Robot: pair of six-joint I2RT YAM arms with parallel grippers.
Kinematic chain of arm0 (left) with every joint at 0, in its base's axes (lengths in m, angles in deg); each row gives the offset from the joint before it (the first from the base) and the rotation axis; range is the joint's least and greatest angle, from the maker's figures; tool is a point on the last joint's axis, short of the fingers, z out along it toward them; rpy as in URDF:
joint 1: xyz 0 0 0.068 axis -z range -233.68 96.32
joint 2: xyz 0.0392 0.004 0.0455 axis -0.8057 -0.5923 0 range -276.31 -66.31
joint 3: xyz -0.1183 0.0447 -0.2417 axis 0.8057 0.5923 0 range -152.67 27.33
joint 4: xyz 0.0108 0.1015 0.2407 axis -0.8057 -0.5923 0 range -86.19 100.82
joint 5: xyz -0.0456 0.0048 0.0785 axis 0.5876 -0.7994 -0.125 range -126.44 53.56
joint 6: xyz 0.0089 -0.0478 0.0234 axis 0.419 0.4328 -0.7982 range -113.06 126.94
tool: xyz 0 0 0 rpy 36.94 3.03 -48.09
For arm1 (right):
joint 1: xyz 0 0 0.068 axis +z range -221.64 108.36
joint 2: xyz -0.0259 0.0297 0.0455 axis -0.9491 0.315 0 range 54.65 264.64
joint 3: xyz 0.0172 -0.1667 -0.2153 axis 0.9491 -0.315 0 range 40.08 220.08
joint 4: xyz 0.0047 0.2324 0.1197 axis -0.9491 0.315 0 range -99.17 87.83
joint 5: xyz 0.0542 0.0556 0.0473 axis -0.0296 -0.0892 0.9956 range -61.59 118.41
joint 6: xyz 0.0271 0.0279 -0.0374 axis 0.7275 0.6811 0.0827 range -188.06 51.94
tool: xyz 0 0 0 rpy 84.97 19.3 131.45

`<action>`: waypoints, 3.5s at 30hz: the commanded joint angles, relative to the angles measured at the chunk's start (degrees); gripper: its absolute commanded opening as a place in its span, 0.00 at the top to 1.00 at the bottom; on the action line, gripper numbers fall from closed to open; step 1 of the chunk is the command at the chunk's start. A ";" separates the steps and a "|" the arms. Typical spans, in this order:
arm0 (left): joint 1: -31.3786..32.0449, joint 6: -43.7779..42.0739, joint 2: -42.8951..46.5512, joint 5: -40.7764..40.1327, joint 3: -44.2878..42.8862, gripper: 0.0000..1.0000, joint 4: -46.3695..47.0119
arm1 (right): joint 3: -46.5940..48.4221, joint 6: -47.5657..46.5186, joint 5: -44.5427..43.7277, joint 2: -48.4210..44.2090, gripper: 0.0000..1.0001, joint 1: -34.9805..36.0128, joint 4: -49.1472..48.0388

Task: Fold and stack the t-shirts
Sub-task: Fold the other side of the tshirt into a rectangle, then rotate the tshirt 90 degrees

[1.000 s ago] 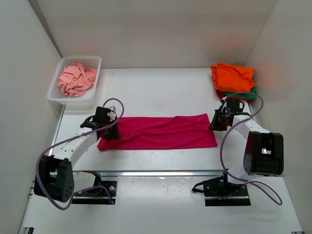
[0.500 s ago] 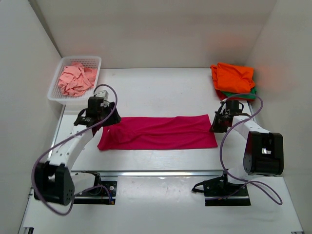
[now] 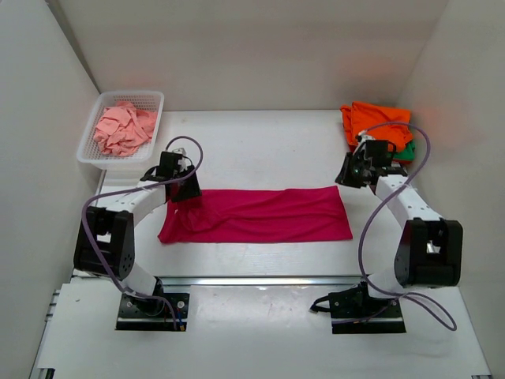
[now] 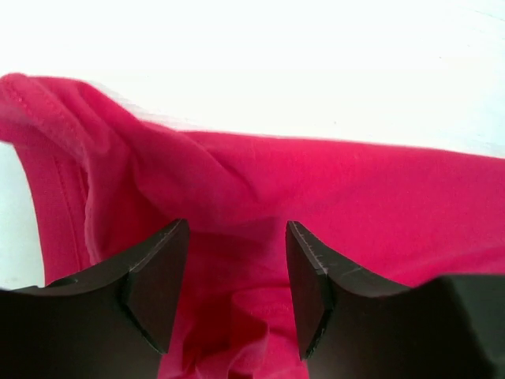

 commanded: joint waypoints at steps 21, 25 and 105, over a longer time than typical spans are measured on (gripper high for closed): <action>-0.14 4.48 -11.96 -6.29 -5.31 0.45 -4.24 | 10.41 1.12 -6.64 23.66 0.87 1.48 -2.63; -0.67 4.48 -13.10 -6.72 -6.53 0.45 -4.06 | 13.84 2.08 -8.75 26.73 0.86 1.48 -0.08; 7.49 4.31 -43.67 -5.76 -54.66 0.45 -17.66 | -25.71 20.99 -4.36 5.36 0.58 63.43 -31.27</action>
